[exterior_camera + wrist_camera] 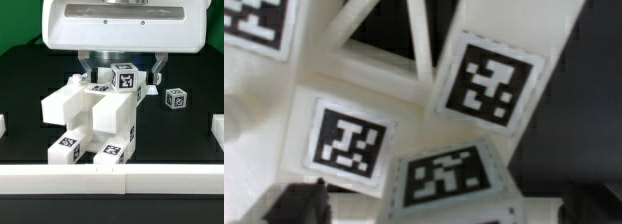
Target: Assemble chair
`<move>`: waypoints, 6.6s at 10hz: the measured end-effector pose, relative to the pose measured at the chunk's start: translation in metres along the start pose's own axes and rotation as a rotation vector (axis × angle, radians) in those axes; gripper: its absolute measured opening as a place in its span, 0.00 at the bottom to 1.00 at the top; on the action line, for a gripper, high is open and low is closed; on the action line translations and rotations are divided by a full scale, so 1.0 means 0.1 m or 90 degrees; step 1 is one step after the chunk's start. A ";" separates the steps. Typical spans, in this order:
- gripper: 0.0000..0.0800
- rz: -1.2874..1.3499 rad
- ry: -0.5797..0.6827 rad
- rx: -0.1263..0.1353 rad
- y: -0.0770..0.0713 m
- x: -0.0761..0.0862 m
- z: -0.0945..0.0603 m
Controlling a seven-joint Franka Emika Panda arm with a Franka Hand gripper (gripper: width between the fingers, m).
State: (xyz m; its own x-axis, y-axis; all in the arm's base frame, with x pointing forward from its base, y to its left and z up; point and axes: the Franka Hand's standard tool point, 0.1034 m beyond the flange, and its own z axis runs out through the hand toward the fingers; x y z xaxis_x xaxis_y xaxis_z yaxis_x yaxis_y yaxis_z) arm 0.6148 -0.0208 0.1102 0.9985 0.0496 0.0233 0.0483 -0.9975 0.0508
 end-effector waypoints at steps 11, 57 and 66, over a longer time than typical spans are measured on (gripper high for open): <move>0.34 0.277 -0.001 0.011 0.00 0.00 0.01; 0.34 0.433 0.002 0.038 -0.01 0.02 0.02; 0.34 0.878 -0.022 0.058 -0.04 0.03 0.03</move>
Offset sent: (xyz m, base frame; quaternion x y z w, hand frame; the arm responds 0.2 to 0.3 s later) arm 0.0000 0.0000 0.0000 0.0000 0.0000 0.0000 1.0000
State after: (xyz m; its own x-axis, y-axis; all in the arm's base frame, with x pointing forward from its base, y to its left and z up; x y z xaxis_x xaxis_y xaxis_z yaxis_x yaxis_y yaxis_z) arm 0.6174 -0.0167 0.1074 0.2400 -0.9705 -0.0240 -0.9695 -0.2383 -0.0581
